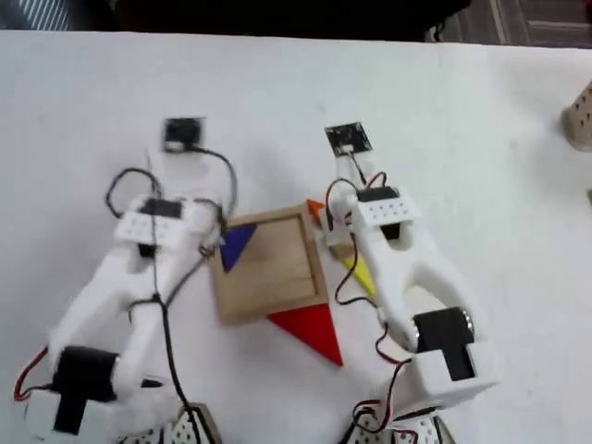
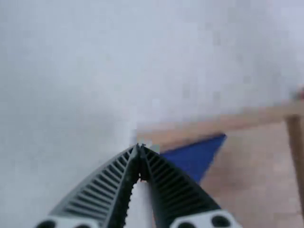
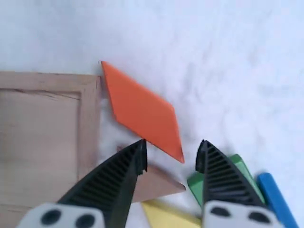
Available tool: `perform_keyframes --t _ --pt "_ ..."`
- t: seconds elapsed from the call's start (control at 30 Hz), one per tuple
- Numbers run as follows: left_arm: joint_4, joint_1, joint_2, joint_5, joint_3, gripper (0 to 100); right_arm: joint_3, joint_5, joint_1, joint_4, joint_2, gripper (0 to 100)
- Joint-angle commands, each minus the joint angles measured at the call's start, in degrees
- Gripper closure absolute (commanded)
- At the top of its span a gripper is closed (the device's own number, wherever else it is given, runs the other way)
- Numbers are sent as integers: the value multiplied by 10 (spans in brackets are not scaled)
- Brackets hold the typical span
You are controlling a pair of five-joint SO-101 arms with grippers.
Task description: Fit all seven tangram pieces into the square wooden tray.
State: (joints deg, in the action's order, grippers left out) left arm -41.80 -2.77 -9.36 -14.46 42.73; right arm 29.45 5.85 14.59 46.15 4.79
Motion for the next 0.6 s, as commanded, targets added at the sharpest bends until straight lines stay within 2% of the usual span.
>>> perform_keyframes --t 0.0,0.1,0.23,0.43,0.57 --pt "11 -116 -95 33 62 976 -50 7 0 25 7 825" --pt "59 -141 -130 33 110 976 -51 7 0 27 7 825" --pt "83 -141 -96 33 119 976 -51 7 0 27 7 825" --pt "-13 -145 4 34 27 973 -51 7 -2 27 7 825" --pt "-28 -140 32 35 6 973 -51 7 -11 27 7 825"
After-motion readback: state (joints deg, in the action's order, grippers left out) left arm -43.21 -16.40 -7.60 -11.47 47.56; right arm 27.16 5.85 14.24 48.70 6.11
